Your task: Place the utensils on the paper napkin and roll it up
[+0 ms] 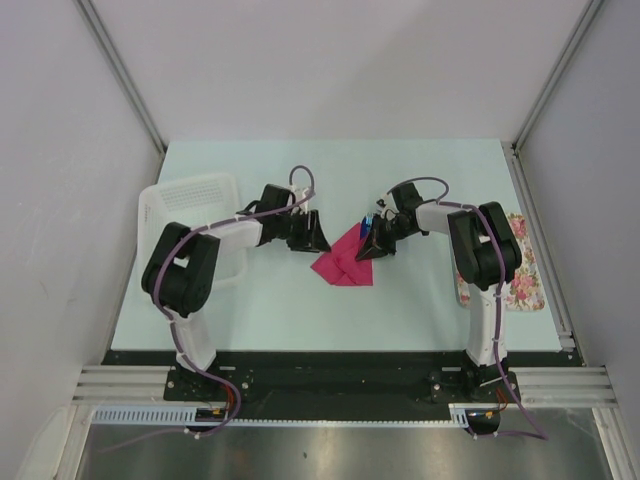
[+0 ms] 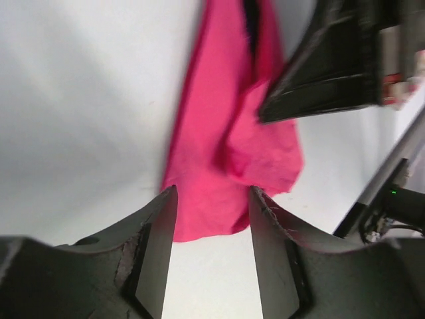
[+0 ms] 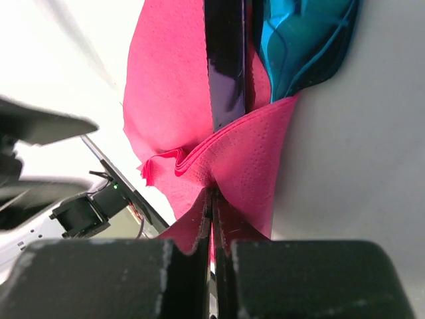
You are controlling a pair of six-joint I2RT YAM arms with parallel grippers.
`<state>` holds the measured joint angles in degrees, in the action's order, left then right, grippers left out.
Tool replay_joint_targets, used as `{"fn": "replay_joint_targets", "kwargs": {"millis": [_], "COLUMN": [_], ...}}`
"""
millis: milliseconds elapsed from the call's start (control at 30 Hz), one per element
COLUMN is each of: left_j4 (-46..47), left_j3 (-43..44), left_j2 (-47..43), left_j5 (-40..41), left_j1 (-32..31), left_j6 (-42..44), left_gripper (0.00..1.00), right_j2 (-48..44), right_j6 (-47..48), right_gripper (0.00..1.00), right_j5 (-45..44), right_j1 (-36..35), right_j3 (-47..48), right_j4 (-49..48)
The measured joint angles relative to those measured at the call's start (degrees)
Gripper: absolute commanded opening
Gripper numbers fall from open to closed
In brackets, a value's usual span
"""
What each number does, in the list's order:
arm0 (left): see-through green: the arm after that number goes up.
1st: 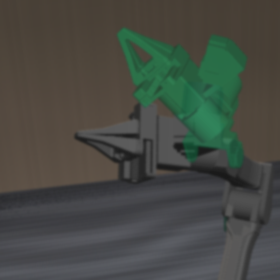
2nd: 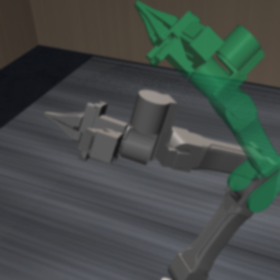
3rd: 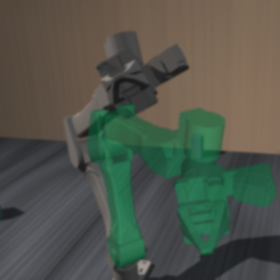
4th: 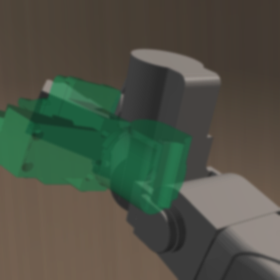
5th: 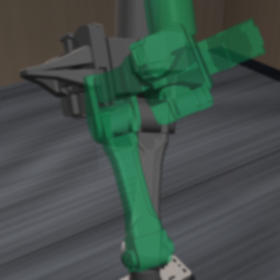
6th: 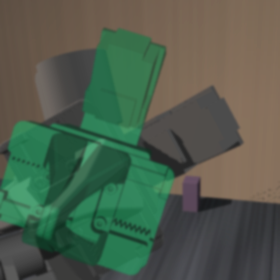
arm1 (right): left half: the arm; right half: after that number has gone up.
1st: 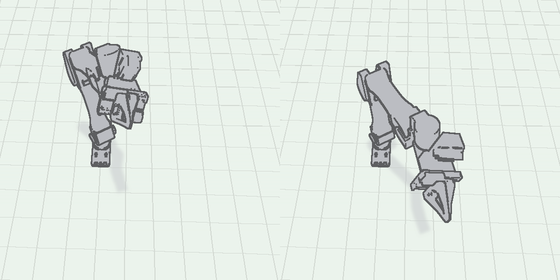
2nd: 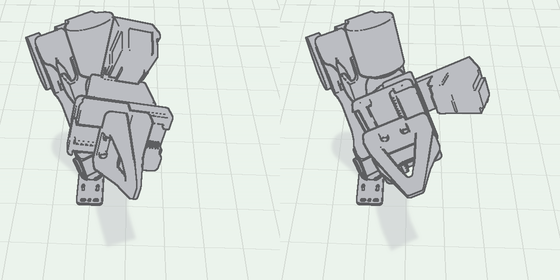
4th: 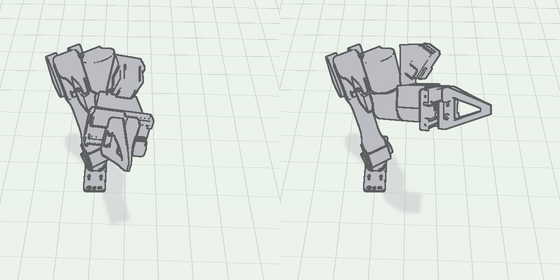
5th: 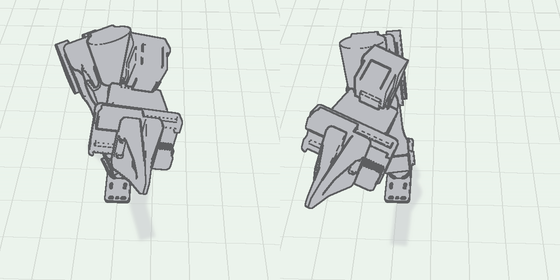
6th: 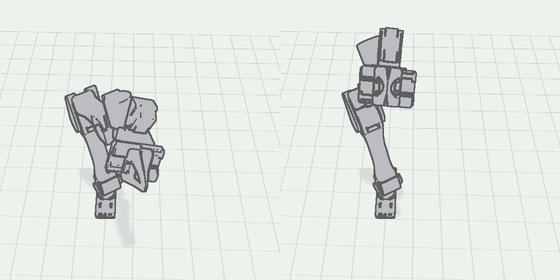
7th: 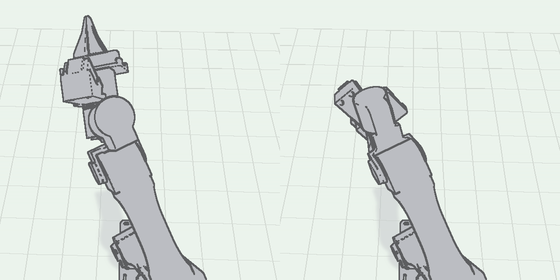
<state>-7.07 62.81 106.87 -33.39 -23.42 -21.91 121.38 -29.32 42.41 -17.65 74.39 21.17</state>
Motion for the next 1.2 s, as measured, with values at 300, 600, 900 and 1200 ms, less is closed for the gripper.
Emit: {"fn": "replay_joint_targets", "kwargs": {"millis": [300,600,900,1200], "left_j4": [8.2,6.9,0.9,0.3], "left_j3": [1.1,4.5,7.9,8.1], "left_j2": [0.9,11.0,11.7,11.7], "left_j5": [-6.3,-6.4,-3.8,-3.7], "left_j1": [-4.5,-6.4,-6.3,-6.3], "left_j6": [-4.1,-4.9,-2.9,-2.0], "left_gripper": [0.30,0.15,0.05,0.06], "right_j2": [0.4,0.4,-0.1,-0.7], "right_j6": [-0.7,-0.7,1.5,6.0], "right_gripper": [0.02,0.06,0.09,0.08], "right_j5": [0.1,0.2,-1.7,-7.4], "right_j1": [0.0,0.0,-0.6,-2.7], "right_j3": [0.5,0.7,2.5,4.9], "right_j4": [0.5,0.7,2.3,3.1]}}
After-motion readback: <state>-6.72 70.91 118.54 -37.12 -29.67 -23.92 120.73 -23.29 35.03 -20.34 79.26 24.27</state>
